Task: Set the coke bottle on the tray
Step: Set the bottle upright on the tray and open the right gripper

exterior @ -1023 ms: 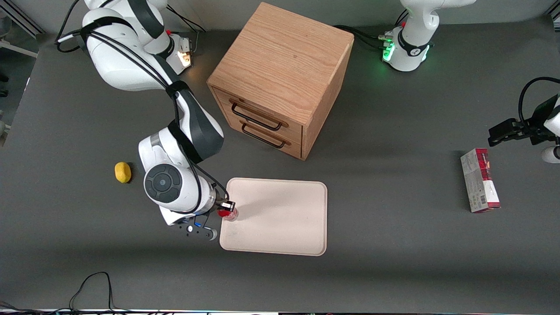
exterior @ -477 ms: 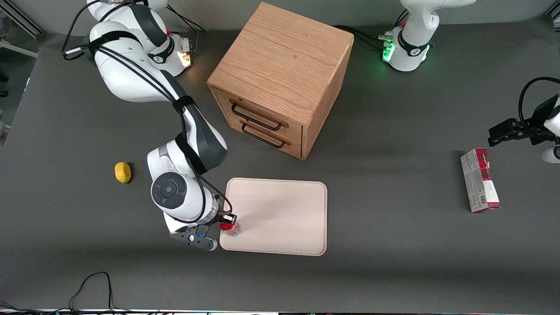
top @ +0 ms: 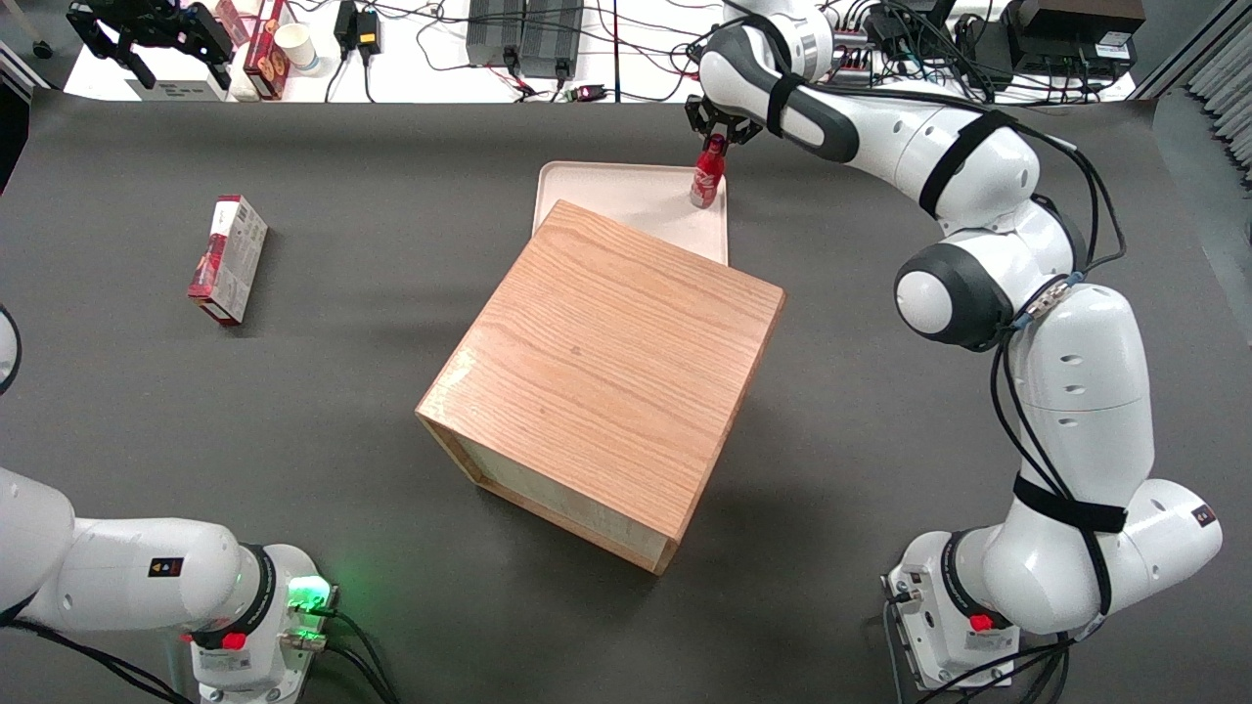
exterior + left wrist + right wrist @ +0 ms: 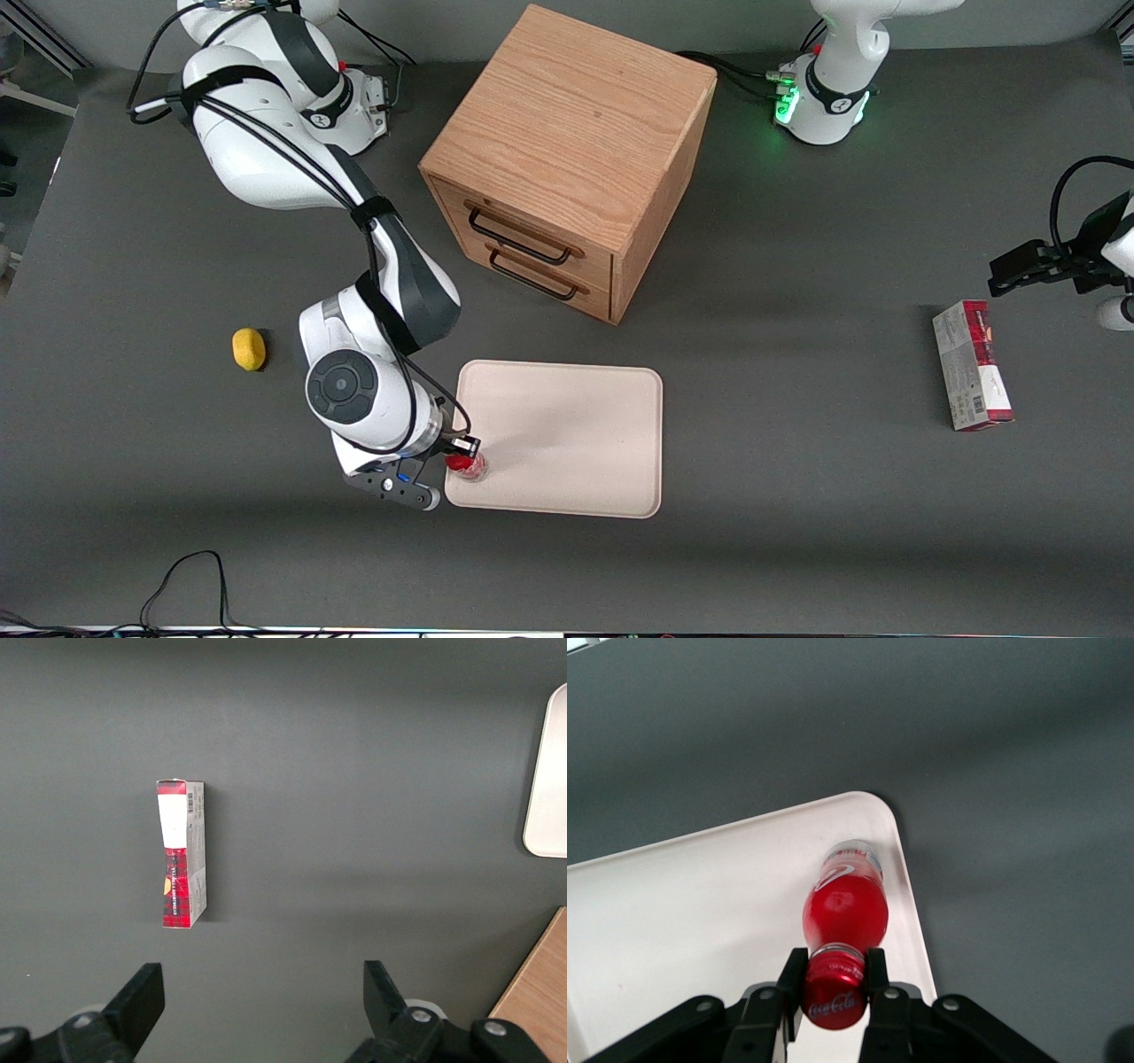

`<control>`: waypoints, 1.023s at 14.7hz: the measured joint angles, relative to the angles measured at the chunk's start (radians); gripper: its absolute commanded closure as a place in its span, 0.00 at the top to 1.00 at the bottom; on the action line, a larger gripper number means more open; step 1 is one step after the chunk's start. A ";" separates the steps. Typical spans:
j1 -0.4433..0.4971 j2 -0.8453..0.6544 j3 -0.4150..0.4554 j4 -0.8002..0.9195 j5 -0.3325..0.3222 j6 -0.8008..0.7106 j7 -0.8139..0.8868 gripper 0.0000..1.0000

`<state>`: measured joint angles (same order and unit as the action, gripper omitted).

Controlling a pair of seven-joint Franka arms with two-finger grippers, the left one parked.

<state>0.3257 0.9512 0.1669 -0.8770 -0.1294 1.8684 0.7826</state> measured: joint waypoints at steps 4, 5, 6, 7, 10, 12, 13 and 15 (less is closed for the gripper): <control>0.004 0.000 0.000 0.003 -0.031 0.012 0.000 1.00; 0.004 0.000 0.000 0.004 -0.031 0.013 0.000 1.00; 0.004 0.000 0.000 0.004 -0.032 0.013 0.000 1.00; 0.004 0.000 0.000 0.005 -0.032 0.013 0.000 1.00; 0.003 0.000 0.000 0.008 -0.032 0.012 0.000 1.00; 0.001 0.000 0.000 0.013 -0.033 0.004 0.000 1.00; 0.000 -0.001 0.000 0.016 -0.034 -0.018 0.000 1.00; -0.008 -0.009 0.000 0.030 -0.034 -0.095 -0.018 1.00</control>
<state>0.3174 0.9418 0.1668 -0.8470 -0.1635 1.7732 0.7643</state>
